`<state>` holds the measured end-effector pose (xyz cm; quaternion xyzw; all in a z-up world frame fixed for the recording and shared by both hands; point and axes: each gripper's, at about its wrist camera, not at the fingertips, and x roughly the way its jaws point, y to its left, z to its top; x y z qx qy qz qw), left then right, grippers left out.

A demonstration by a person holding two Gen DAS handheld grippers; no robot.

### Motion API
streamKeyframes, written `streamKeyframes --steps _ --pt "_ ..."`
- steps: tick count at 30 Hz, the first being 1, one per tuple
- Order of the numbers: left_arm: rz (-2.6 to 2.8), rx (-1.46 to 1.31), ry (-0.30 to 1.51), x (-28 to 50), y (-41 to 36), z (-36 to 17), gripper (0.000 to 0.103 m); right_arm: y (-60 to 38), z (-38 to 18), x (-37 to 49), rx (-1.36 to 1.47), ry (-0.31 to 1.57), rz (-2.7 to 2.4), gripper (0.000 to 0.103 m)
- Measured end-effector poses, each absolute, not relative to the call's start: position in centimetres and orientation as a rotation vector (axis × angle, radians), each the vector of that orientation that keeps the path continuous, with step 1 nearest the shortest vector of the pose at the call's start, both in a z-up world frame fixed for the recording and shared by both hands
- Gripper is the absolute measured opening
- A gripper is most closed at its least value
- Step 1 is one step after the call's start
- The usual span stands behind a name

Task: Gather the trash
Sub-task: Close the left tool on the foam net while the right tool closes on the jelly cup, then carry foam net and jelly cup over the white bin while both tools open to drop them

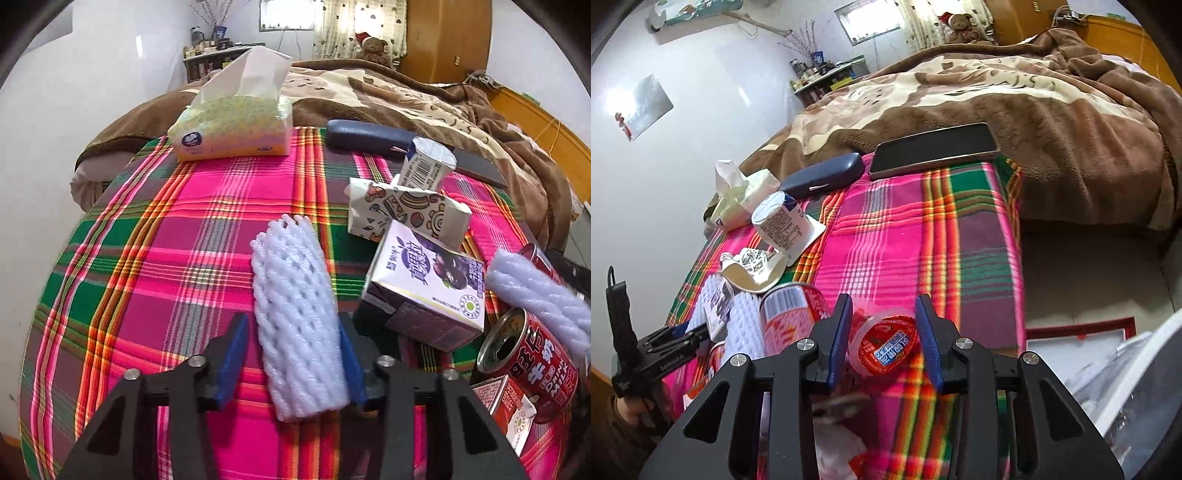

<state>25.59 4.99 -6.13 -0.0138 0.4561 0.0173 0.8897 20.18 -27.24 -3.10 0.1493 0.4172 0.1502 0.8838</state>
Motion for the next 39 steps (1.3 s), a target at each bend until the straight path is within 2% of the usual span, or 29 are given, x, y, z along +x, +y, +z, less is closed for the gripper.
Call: streamKeyframes --steps 2,4,15,18,20,23,31,33,35,39 --pt "0.040 -0.037 0.946 25.5 5.3 -6.0 0.035 -27.2 -3.1 19.7 0.285 0.863 0.291 0.036" --pt "0.032 -0.059 0.946 25.2 5.6 -5.9 0.034 -27.1 -2.9 19.2 0.238 0.846 0.259 0.036" --pt "-0.023 -0.133 0.955 23.8 6.4 -5.7 0.034 -26.3 -2.4 17.4 0.023 0.853 0.290 0.037" --pt "-0.035 -0.140 0.958 24.0 6.2 -5.7 0.041 -26.1 -2.7 17.5 -0.004 0.877 0.340 0.043" --pt "-0.047 -0.132 0.958 24.1 6.0 -5.8 0.050 -26.0 -3.2 17.5 -0.007 0.897 0.370 0.047" --pt "-0.061 -0.115 0.958 24.2 5.4 -5.9 0.059 -26.1 -3.6 17.7 0.013 0.901 0.360 0.047" --pt "-0.042 -0.087 0.948 24.5 4.9 -6.0 0.060 -26.1 -4.0 17.8 0.072 0.905 0.339 0.046" --pt "-0.029 -0.081 0.945 24.6 5.1 -6.0 0.054 -26.1 -4.0 17.6 0.082 0.901 0.332 0.046" --pt "-0.002 -0.068 0.944 24.6 5.3 -6.0 0.041 -26.2 -3.8 17.5 0.090 0.892 0.327 0.045" --pt "-0.004 -0.130 0.942 24.5 6.3 -5.8 0.033 -26.3 -3.4 17.2 0.109 0.870 0.308 0.045"
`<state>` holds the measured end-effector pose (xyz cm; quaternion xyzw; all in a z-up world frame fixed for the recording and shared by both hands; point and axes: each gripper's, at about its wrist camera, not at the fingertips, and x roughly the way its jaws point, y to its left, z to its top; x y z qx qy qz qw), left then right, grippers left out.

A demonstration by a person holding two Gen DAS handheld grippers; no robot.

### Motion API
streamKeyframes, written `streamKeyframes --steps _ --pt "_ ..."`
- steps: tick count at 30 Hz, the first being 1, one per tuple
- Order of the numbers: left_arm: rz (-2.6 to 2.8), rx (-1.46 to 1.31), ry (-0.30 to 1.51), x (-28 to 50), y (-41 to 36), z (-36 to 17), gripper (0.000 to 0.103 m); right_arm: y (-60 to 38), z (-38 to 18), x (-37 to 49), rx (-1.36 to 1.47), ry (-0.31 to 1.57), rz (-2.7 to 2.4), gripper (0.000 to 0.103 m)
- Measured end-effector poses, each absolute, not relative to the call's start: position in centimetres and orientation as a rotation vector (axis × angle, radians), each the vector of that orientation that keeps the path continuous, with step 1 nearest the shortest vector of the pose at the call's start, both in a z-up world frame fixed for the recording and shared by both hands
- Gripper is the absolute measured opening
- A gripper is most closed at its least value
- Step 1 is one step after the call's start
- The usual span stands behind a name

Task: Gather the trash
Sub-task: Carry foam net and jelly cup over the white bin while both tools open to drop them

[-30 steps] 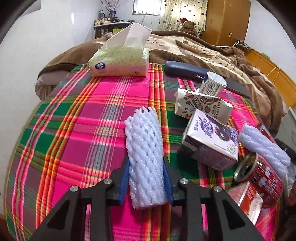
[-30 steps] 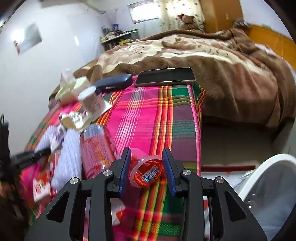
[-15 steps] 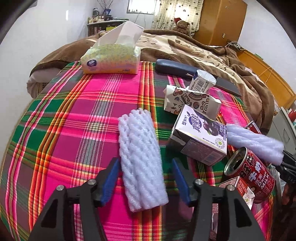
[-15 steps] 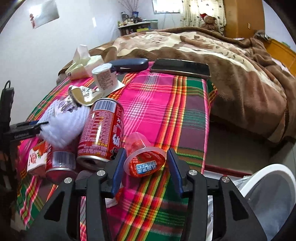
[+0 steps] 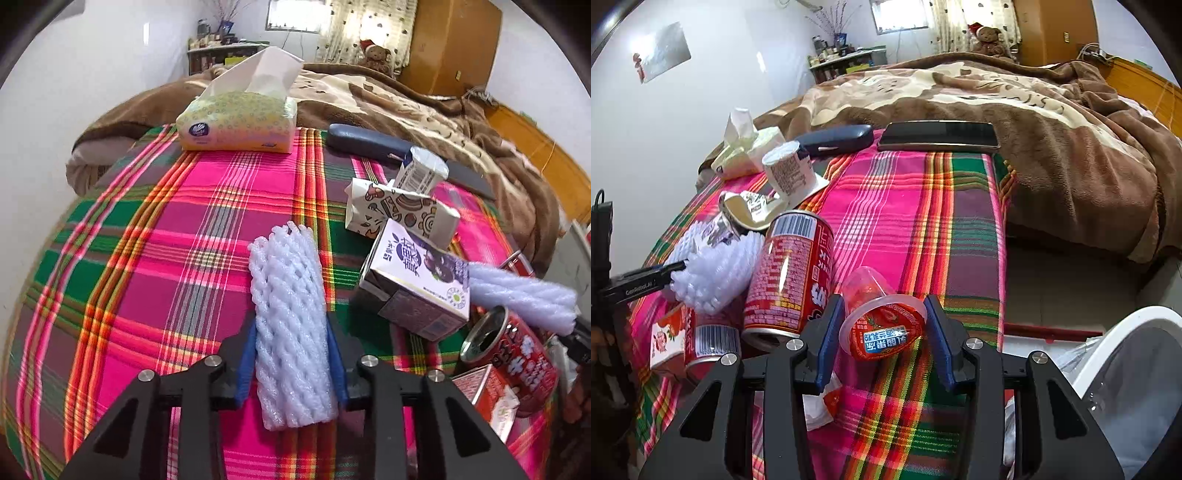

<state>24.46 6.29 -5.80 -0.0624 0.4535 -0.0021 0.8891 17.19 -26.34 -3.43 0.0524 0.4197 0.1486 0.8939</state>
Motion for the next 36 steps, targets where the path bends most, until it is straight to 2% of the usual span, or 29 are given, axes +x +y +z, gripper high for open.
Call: streamKeyframes --steps 6,22,36 --pt "-0.016 -0.122 0.916 22.9 5.8 -4.8 0.033 -26.8 -2.4 16.2 0.148 0.830 0.297 0.045" --pt "-0.148 -0.119 0.778 15.9 1.8 2.0 0.033 -27.7 1.6 10.5 0.239 0.694 0.292 0.045" --pt "-0.365 -0.036 0.723 11.6 -7.3 4.3 0.033 -32.8 3.5 4.9 0.281 0.597 0.138 0.045"
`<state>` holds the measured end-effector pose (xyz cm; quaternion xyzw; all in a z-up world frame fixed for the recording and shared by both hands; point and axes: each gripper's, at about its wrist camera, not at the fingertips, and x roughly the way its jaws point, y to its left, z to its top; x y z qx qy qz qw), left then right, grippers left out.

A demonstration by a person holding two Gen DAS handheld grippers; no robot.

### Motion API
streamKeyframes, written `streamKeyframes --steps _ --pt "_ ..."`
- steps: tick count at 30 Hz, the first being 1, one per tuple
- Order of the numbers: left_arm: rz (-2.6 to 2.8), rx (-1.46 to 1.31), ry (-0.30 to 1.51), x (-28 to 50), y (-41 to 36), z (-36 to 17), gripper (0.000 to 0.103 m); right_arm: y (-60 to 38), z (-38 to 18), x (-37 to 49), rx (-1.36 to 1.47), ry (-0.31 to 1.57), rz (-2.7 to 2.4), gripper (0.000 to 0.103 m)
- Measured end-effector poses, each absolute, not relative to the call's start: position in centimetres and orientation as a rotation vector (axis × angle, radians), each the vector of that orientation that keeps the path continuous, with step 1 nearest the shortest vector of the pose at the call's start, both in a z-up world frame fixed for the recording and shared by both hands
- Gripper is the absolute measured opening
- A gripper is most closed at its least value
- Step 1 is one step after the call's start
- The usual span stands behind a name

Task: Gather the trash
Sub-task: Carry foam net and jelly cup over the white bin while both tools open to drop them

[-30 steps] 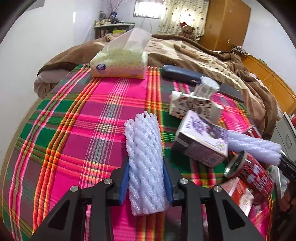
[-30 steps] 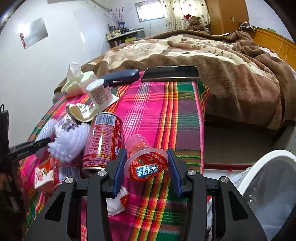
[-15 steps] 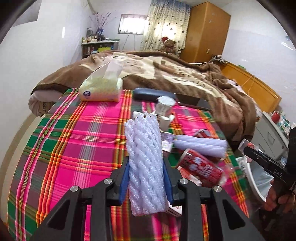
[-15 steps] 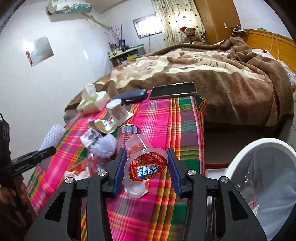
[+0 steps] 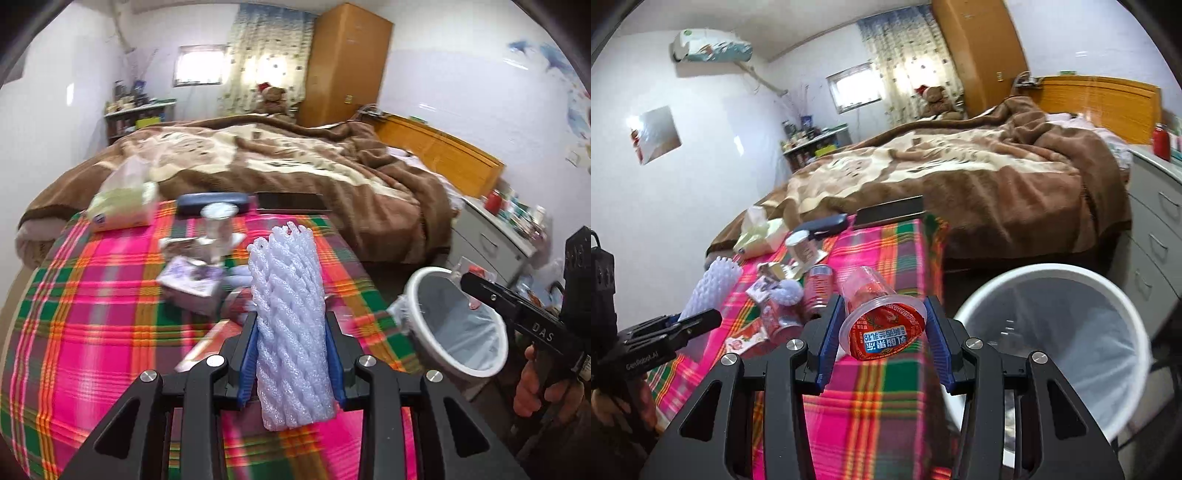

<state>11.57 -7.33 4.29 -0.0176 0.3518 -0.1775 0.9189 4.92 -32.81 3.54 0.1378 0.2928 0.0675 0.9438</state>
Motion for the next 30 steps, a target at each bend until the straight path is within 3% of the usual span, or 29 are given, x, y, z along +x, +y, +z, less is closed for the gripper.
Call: streamKeyframes --steps 15,30 --pt "-0.573 0.103 0.715 10.0 -19.9 4.1 0.033 -38.5 2.3 2.9 0.296 0.607 -0.076 0.045" --pt "-0.703 0.145 0.810 11.8 -28.1 0.6 0.034 -41.6 -1.7 4.1 0.253 0.759 -0.215 0.046"
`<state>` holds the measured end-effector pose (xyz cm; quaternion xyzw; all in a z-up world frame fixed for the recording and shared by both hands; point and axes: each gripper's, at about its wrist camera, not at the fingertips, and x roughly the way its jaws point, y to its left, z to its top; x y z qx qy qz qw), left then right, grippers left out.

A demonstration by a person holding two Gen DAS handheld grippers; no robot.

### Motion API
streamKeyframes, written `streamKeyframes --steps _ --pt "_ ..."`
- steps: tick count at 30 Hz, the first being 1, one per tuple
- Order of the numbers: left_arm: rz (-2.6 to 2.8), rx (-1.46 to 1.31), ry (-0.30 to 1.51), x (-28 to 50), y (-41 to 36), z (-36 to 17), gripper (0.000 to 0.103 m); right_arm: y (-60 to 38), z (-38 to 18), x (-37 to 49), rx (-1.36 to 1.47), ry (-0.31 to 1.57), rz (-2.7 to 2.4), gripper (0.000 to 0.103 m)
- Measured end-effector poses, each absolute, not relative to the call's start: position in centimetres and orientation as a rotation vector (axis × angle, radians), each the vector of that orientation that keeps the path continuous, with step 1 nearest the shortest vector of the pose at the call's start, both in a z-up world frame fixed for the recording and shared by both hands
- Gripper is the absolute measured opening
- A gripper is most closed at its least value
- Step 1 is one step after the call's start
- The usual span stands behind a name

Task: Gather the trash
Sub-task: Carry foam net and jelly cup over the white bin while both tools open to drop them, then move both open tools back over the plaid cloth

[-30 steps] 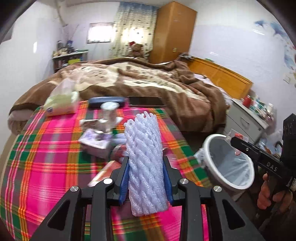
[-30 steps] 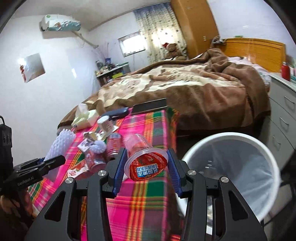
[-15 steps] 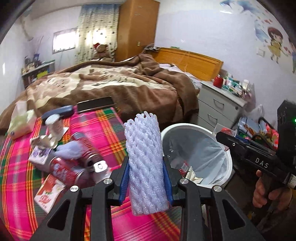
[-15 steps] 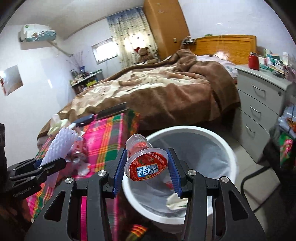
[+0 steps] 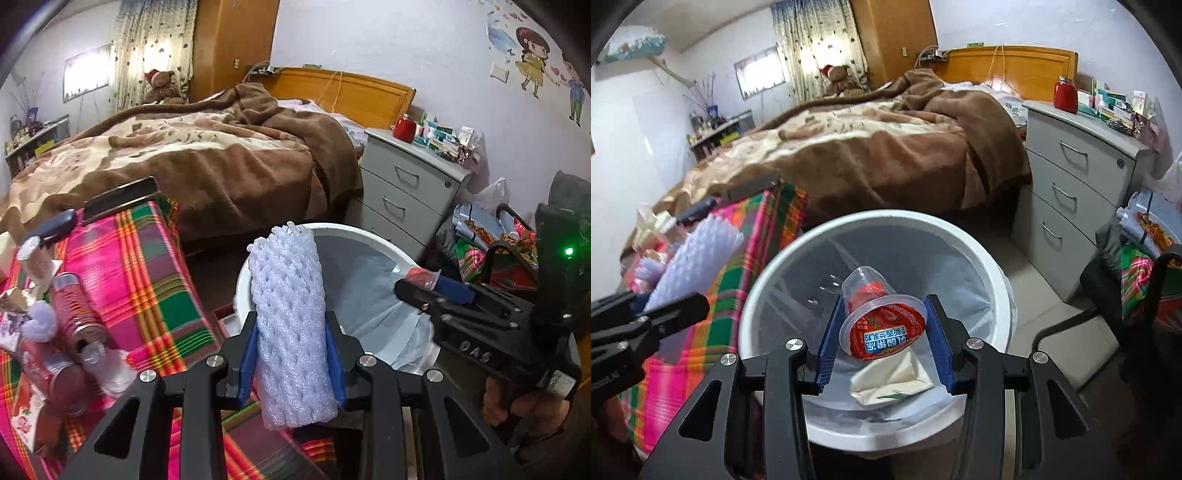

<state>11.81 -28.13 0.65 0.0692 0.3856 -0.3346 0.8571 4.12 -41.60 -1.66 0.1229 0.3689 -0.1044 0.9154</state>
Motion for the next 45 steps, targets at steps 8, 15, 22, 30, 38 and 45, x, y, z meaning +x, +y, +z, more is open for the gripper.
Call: streamKeyframes --steps 8,15,22,30,38,45 --pt "-0.694 0.159 0.852 12.5 -29.4 -0.8 0.057 -41.8 -1.9 3.7 0.246 0.775 -0.215 0.053" --pt "-0.666 0.130 0.846 13.0 -28.3 -0.7 0.063 -41.9 -1.5 3.3 0.261 0.759 -0.220 0.068" --pt "-0.640 0.106 0.823 12.2 -26.2 0.0 0.063 -40.8 -0.7 3.3 0.256 0.736 -0.208 0.068" --pt "-0.587 0.070 0.791 11.4 -22.7 1.3 0.063 -38.6 0.5 3.2 0.237 0.696 -0.170 0.068" --pt "-0.539 0.048 0.765 10.5 -19.2 2.1 0.063 -36.1 1.3 3.3 0.224 0.662 -0.121 0.068" --pt "-0.474 0.028 0.738 9.9 -15.7 2.7 0.063 -33.9 1.8 3.6 0.206 0.642 -0.068 0.068"
